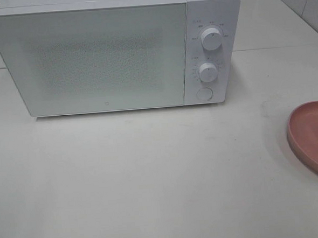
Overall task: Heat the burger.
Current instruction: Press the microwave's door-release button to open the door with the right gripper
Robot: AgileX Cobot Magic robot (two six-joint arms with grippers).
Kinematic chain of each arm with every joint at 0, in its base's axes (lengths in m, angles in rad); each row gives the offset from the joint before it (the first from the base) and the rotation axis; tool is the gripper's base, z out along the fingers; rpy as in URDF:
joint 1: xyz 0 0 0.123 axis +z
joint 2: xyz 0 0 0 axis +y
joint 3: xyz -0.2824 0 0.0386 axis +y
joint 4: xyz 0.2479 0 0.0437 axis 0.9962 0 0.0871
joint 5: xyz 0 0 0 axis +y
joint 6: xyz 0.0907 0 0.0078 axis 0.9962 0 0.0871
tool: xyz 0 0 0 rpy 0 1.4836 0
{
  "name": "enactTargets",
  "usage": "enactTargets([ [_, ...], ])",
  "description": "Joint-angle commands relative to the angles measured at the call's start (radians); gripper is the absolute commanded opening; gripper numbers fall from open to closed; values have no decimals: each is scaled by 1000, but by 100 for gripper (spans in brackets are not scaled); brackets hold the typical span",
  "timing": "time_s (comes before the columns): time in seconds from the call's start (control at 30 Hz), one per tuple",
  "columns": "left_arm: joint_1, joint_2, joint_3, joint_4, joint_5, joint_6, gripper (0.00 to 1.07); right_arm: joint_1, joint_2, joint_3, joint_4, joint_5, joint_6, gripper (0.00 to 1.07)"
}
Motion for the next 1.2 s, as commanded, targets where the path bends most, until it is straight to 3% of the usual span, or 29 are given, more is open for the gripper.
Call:
enactTargets([
  [0.03,-1,-17,2,-4,-3,-6,100,-7,-24,2,2,-6,-7,75],
  [0.47,-1,-17,2,-4,-3,-6,100,-7,128,-35,2,-48,-4,75],
  [1.2,-1,-17,2,-3,-3,-5,100,-7,398,-33,1,-324,-8,75],
])
